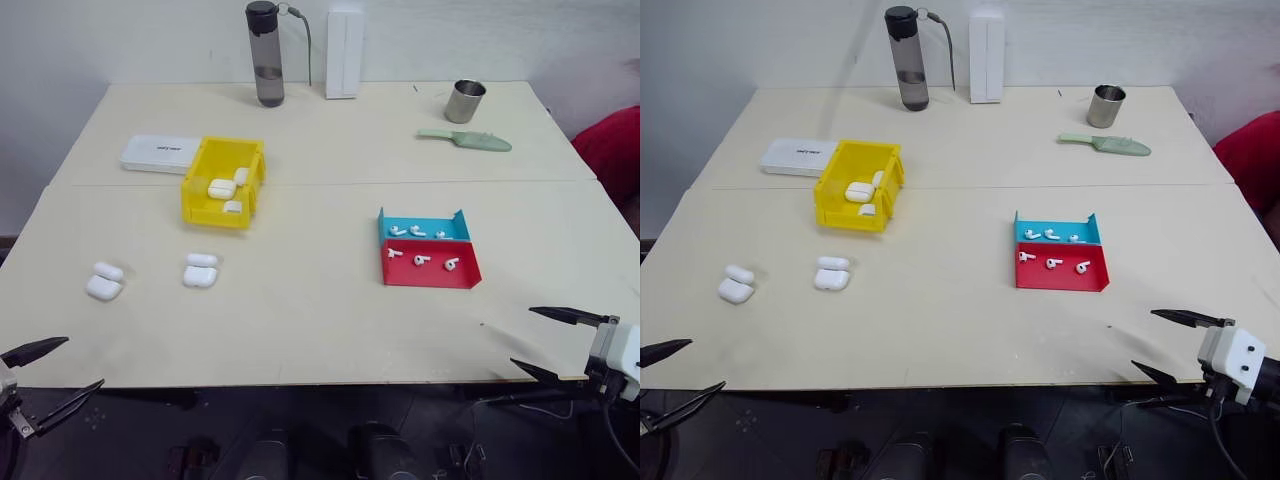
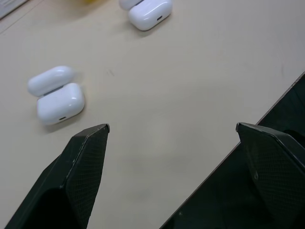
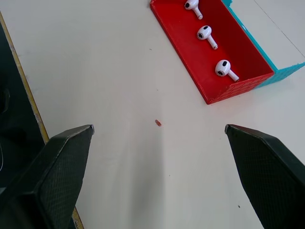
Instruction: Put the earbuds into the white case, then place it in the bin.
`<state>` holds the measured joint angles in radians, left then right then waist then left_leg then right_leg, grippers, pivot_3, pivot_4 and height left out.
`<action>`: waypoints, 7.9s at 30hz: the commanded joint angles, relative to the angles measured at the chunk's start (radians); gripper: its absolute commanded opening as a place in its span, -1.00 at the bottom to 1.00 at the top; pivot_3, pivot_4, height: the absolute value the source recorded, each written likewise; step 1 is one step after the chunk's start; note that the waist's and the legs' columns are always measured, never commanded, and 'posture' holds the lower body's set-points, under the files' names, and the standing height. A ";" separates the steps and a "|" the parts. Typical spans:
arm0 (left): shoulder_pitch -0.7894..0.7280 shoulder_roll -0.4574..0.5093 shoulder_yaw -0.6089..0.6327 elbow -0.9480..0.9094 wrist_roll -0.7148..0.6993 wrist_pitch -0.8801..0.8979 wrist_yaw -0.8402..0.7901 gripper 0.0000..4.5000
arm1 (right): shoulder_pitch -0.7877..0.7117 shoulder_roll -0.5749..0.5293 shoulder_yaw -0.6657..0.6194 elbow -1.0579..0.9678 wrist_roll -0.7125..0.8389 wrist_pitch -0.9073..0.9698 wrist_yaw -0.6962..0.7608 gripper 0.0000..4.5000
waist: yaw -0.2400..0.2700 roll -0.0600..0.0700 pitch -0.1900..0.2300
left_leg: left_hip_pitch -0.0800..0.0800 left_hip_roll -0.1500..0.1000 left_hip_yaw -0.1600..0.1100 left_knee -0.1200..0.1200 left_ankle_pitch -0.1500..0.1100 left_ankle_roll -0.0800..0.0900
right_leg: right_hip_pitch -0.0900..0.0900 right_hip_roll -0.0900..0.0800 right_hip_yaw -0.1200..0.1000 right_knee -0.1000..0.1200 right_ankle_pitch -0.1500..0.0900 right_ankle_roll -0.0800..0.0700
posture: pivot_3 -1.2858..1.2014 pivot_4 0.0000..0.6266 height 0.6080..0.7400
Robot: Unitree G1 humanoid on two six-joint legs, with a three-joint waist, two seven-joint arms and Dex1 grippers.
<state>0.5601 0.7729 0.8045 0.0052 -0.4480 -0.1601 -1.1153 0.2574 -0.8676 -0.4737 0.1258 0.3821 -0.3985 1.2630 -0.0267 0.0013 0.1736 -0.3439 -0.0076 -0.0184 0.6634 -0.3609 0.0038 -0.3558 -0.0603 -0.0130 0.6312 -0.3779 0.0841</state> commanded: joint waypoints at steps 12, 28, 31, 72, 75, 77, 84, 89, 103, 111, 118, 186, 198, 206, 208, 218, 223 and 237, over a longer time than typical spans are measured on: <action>0.073 -0.073 0.244 -0.073 -0.232 0.376 0.190 0.99 | -0.094 0.157 0.133 -0.231 0.289 0.040 0.078 1.00 | -0.004 -0.001 0.001 | 0.004 0.001 0.000 0.000 0.000 -0.001 | 0.000 0.000 0.000 0.007 0.000 0.000 | 0.03 -0.52 1.00; -0.027 0.153 0.259 -0.043 -0.381 0.887 0.372 0.99 | -0.194 0.320 0.259 -0.486 0.269 0.051 -0.065 1.00 | 0.029 -0.010 -0.004 | 0.006 0.001 -0.004 0.000 -0.001 -0.004 | 0.000 0.000 -0.001 0.013 -0.001 -0.002 | 0.03 -0.52 1.00; -0.106 0.304 0.164 0.011 -0.335 0.945 0.333 0.99 | -0.197 0.314 0.259 -0.486 0.263 0.056 -0.074 1.00 | 0.024 -0.011 -0.004 | 0.006 0.001 -0.005 0.000 -0.001 -0.005 | 0.000 0.000 -0.001 0.013 -0.001 -0.002 | 0.03 -0.52 1.00; -1.442 0.332 -1.008 1.077 0.598 0.564 -0.124 0.75 | -0.200 0.297 0.268 -0.408 0.237 0.011 -0.053 1.00 | -0.001 -0.010 -0.001 | -0.012 0.000 -0.002 0.018 -0.001 -0.006 | -0.025 0.000 -0.006 0.042 -0.001 -0.001 | 0.03 -0.52 1.00; -1.448 0.322 -1.009 1.074 0.602 0.575 -0.128 0.75 | -0.191 0.299 0.271 -0.409 0.236 0.000 -0.056 1.00 | -0.001 -0.010 -0.001 | -0.012 0.000 -0.002 0.018 -0.001 -0.006 | -0.026 0.000 -0.006 0.042 -0.001 -0.001 | 0.03 -0.52 1.00; -1.447 0.319 -1.019 1.063 0.609 0.587 -0.138 0.68 | -0.184 0.302 0.272 -0.408 0.235 -0.010 -0.055 1.00 | 0.000 -0.010 -0.001 | -0.012 0.000 -0.002 0.019 -0.001 -0.006 | -0.025 0.000 -0.006 0.042 -0.001 -0.001 | 0.03 -0.52 1.00; -1.437 0.345 -1.009 1.016 0.610 0.610 -0.167 0.25 | -0.157 0.312 0.272 -0.390 0.233 -0.057 -0.038 1.00 | 0.000 -0.010 -0.001 | -0.012 0.000 -0.002 0.019 -0.001 -0.006 | -0.025 -0.001 -0.006 0.043 -0.001 -0.001 | 0.03 -0.52 1.00; -1.393 0.362 -0.814 0.853 0.401 0.521 -0.294 0.25 | -0.124 0.293 0.257 -0.384 0.222 -0.064 -0.044 1.00 | 0.002 -0.010 -0.001 | -0.012 0.000 -0.002 0.019 -0.001 -0.007 | -0.025 0.000 -0.006 0.043 -0.001 -0.001 | 0.03 -0.52 1.00; -0.643 -0.060 -0.398 -0.330 -0.354 0.550 -0.222 0.25 | 0.167 0.156 -0.005 -0.432 0.220 0.074 -0.095 1.00 | 0.021 -0.007 0.000 | -0.011 0.001 -0.004 0.020 -0.003 -0.005 | -0.016 0.000 -0.006 0.031 0.000 0.000 | 0.03 -0.52 1.00; -0.619 -0.355 -0.653 -0.332 -0.176 0.251 -0.167 0.25 | 0.353 0.137 -0.163 -0.336 0.060 0.150 -0.170 1.00 | 0.038 -0.001 -0.004 | -0.007 0.001 -0.003 0.020 -0.003 -0.004 | -0.010 0.001 -0.005 0.027 0.000 0.001 | 0.03 -0.52 1.00; -0.640 -0.401 -0.755 -0.199 -0.084 0.044 -0.221 0.25 | 0.269 0.024 -0.139 -0.390 0.102 0.361 -0.184 1.00 | 0.015 0.001 -0.003 | 0.003 0.002 0.000 0.016 -0.003 -0.004 | -0.001 0.003 -0.002 0.022 0.000 0.001 | 0.03 -0.52 1.00; -0.610 -0.372 -0.854 -0.279 -0.082 0.035 -0.012 0.25 | -1.289 -0.013 0.953 0.472 -0.820 0.235 0.212 0.05 | 0.021 0.001 -0.002 | -0.014 0.002 -0.002 0.020 -0.003 -0.004 | -0.021 0.001 -0.005 0.027 0.001 0.002 | 0.03 -0.52 1.00; -0.611 -0.362 -0.856 -0.284 -0.085 0.036 -0.002 0.25 | -1.280 0.013 0.951 0.498 -0.816 0.225 0.202 0.05 | 0.021 0.001 -0.002 | -0.014 0.002 -0.002 0.020 -0.003 -0.005 | -0.021 0.001 -0.005 0.027 0.001 0.002 | 0.03 -0.52 1.00; -0.607 -0.358 -0.856 -0.291 -0.085 0.035 0.004 0.25 | -1.284 0.021 0.955 0.518 -0.819 0.215 0.210 -0.35 | 0.021 0.001 -0.002 | -0.014 0.002 -0.002 0.020 -0.003 -0.005 | -0.020 0.001 -0.005 0.027 0.001 0.002 | 0.03 -0.52 1.00; -0.605 -0.356 -0.854 -0.290 -0.086 0.034 0.003 0.25 | -1.285 0.024 0.956 0.520 -0.822 0.215 0.209 -0.35 | 0.021 0.001 -0.002 | -0.014 0.002 -0.002 0.020 -0.003 -0.005 | -0.020 0.001 -0.005 0.027 0.001 0.002 | 0.03 -0.52 1.00; -0.599 -0.353 -0.853 -0.293 -0.085 0.031 0.003 0.25 | -1.281 0.031 0.948 0.511 -0.801 0.234 0.235 -0.35 | 0.021 0.001 -0.002 | -0.014 0.002 -0.002 0.020 -0.003 -0.005 | -0.020 0.001 -0.005 0.027 0.001 0.002 | 0.03 -0.52 1.00; -0.601 -0.351 -0.851 -0.288 -0.084 0.030 -0.001 0.25 | -1.261 0.038 0.929 0.469 -0.766 0.295 0.278 -0.35 | 0.021 0.001 -0.002 | -0.014 0.002 -0.002 0.020 -0.003 -0.005 | -0.020 0.001 -0.005 0.027 0.001 0.002 | 0.03 -0.52 1.00; -0.605 -0.352 -0.851 -0.281 -0.083 0.028 -0.005 0.25 | -1.270 0.027 0.940 0.505 -0.798 0.274 0.252 -0.35 | 0.021 0.001 -0.002 | -0.014 0.002 -0.002 0.020 -0.003 -0.005 | -0.020 0.001 -0.005 0.027 0.001 0.002 | 0.03 -0.52 1.00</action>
<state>-0.0451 0.4131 -0.0501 -0.2546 -0.5236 -0.1203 -1.1166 -1.0099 -0.8299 0.4646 0.6141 -0.4037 -0.1181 1.5094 -0.0057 0.0027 0.1716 -0.3578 -0.0058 -0.0203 0.6837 -0.3635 -0.0010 -0.3762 -0.0593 -0.0181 0.6578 -0.3773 0.0856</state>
